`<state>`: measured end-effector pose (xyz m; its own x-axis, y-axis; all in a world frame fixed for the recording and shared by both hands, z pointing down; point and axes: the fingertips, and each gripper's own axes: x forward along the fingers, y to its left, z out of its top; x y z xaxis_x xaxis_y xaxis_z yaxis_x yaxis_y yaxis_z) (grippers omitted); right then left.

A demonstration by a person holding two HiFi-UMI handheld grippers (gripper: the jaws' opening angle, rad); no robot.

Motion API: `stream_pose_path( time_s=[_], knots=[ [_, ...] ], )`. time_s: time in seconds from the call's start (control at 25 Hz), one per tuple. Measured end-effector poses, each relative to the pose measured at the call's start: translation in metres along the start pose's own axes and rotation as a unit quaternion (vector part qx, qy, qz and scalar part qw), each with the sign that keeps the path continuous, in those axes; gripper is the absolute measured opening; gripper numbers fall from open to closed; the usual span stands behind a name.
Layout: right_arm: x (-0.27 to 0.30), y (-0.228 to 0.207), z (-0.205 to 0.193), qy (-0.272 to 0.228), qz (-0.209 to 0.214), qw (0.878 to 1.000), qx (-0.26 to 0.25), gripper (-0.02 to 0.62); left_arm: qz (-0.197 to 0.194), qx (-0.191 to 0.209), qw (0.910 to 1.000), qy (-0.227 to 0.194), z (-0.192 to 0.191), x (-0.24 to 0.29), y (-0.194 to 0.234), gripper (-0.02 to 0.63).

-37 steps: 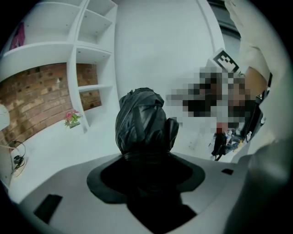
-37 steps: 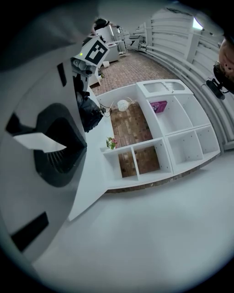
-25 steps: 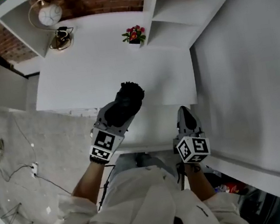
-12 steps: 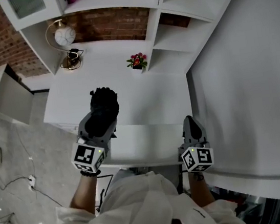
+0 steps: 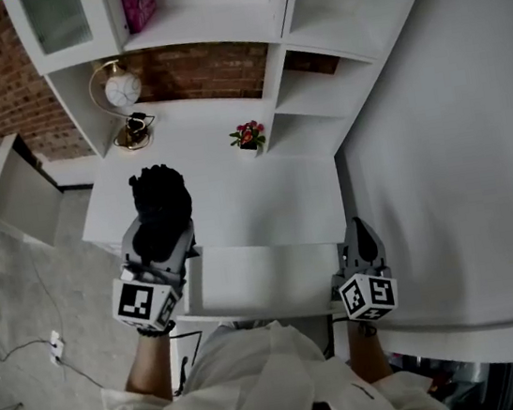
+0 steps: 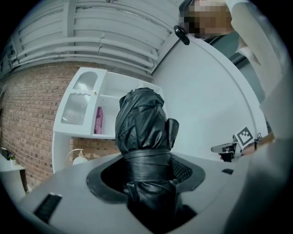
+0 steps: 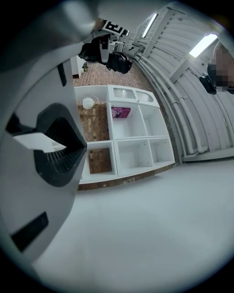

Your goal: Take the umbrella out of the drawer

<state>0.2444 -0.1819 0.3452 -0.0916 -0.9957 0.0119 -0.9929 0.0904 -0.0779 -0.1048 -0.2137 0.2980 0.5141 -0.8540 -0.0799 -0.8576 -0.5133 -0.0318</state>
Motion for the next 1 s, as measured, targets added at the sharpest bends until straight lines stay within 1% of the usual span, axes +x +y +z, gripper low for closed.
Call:
stream_pose_path(
  time_s=[0.32, 0.56, 0.88, 1.0],
  knots=[
    [-0.007, 0.003, 0.017, -0.018, -0.005, 0.999, -0.031, 0.016, 0.004, 0.008, 0.9997, -0.024, 0.019, -0.006, 0.005, 0.273],
    [-0.013, 0.000, 0.025, -0.027, -0.010, 0.999, -0.023, 0.016, 0.013, 0.014, 0.9992, -0.035, 0.027, -0.011, 0.009, 0.273],
    [-0.019, 0.002, 0.021, -0.022, -0.012, 1.000, -0.020, 0.017, 0.008, 0.021, 0.9994, -0.027, 0.025, -0.014, 0.011, 0.273],
    [-0.022, 0.003, 0.020, -0.020, -0.011, 1.000, -0.018, 0.016, 0.011, 0.010, 0.9994, -0.031, 0.026, -0.015, 0.011, 0.273]
  ],
)
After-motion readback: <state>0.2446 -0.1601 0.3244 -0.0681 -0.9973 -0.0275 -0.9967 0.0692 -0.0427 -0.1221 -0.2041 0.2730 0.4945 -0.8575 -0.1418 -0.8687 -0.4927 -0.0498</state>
